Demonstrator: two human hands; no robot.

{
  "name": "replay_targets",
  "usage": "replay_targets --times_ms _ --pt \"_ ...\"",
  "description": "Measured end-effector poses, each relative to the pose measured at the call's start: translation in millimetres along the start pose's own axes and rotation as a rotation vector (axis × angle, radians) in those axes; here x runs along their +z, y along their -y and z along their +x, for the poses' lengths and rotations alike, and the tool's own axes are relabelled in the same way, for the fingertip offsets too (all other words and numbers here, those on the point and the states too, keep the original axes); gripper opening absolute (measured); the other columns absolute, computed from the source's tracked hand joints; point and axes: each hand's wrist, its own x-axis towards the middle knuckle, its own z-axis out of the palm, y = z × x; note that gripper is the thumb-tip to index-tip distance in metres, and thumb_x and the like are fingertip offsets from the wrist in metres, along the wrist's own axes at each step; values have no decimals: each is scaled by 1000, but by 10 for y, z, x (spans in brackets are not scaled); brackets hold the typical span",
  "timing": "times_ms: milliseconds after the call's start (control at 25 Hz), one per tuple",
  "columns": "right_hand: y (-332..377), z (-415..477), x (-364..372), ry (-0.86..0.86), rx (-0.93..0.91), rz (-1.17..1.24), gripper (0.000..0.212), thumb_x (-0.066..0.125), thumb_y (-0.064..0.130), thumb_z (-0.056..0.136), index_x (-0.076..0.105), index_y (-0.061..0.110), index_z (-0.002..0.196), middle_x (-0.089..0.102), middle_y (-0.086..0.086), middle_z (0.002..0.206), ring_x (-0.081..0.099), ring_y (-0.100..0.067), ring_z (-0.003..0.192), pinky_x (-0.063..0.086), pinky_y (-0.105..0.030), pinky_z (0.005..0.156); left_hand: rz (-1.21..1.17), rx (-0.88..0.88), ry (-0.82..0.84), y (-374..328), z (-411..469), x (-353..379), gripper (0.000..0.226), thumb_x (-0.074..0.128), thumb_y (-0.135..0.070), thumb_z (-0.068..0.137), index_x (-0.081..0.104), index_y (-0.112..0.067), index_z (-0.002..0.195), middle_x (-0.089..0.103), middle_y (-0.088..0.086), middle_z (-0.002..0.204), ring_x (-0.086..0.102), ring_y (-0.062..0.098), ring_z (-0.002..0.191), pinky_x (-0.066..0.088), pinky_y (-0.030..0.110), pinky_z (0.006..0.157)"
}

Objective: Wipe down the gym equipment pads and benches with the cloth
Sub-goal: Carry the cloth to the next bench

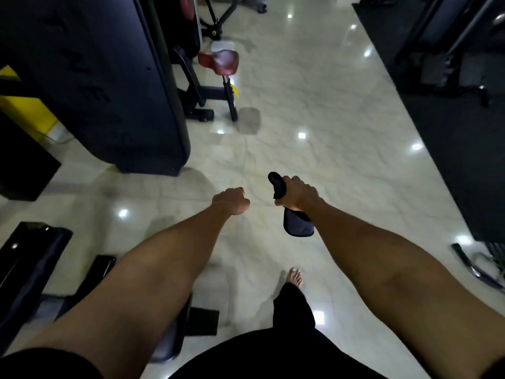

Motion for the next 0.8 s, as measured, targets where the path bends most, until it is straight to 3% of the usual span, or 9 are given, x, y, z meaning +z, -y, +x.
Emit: replay_targets --times_ms 320,560,800 --pt "-571 1909 -900 -32 -55 38 72 75 47 82 40 22 139 49 -7 130 59 -34 115 40 -39 83 115 1 -90 -964 1724 -992 50 44 -36 98 46 -22 146 49 7 149 50 30 133 38 39 106" --pt "-605 3156 -1734 -59 -207 45 81 71 44 85 24 43 151 49 -7 128 60 -37 111 44 -40 84 153 -79 -151 -1426 2727 -1746 52 43 -36 99 41 -24 150 49 5 148 49 27 134 37 40 105" --pt "-410 4604 -2354 -60 -302 -7 74 70 43 86 31 40 149 47 -7 129 60 -36 113 40 -38 82 94 -158 -241 -1634 3888 -2627 50 43 -36 99 43 -24 148 50 6 148 51 29 132 40 41 102"
